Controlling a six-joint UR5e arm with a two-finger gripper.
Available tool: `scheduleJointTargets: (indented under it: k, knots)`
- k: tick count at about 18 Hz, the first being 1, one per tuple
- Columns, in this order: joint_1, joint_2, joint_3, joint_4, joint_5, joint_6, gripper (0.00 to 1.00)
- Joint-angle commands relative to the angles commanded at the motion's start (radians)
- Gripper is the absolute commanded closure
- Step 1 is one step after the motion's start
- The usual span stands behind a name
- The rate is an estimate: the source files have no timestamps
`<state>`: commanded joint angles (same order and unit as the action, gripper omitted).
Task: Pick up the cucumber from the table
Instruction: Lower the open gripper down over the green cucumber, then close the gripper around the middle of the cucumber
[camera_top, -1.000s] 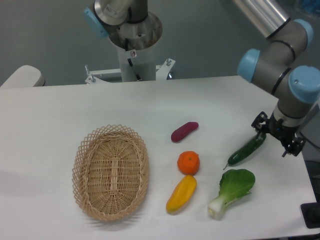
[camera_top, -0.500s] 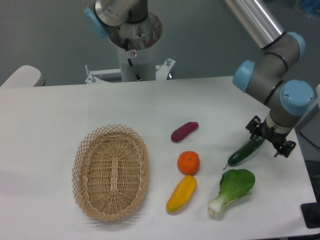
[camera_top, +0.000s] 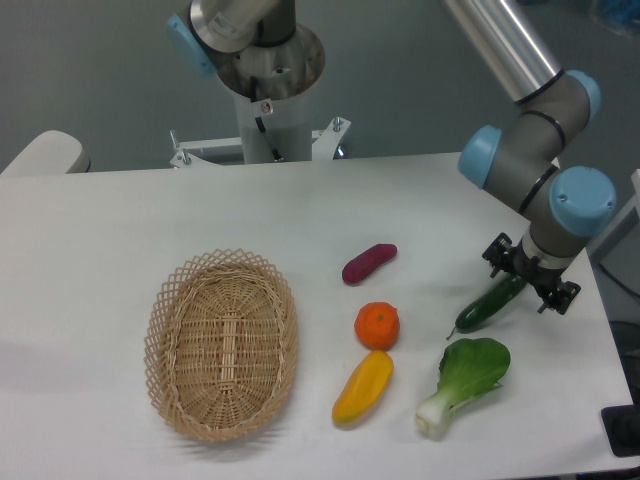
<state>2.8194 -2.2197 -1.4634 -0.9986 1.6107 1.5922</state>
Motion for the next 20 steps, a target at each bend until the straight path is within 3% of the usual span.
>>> scheduleJointTargets:
  k: [3, 6, 14, 20]
  knots:
    - [0.002, 0.0, 0.005, -0.005, 0.0, 0.003, 0.63]
    - [0.002, 0.005, 0.002, -0.009, 0.002, 0.018, 0.76]
    - [0.002, 0.012, 0.005, -0.015, 0.002, 0.023, 0.85]
    - [-0.002, 0.04, 0.046, -0.083, 0.034, 0.054, 0.87]
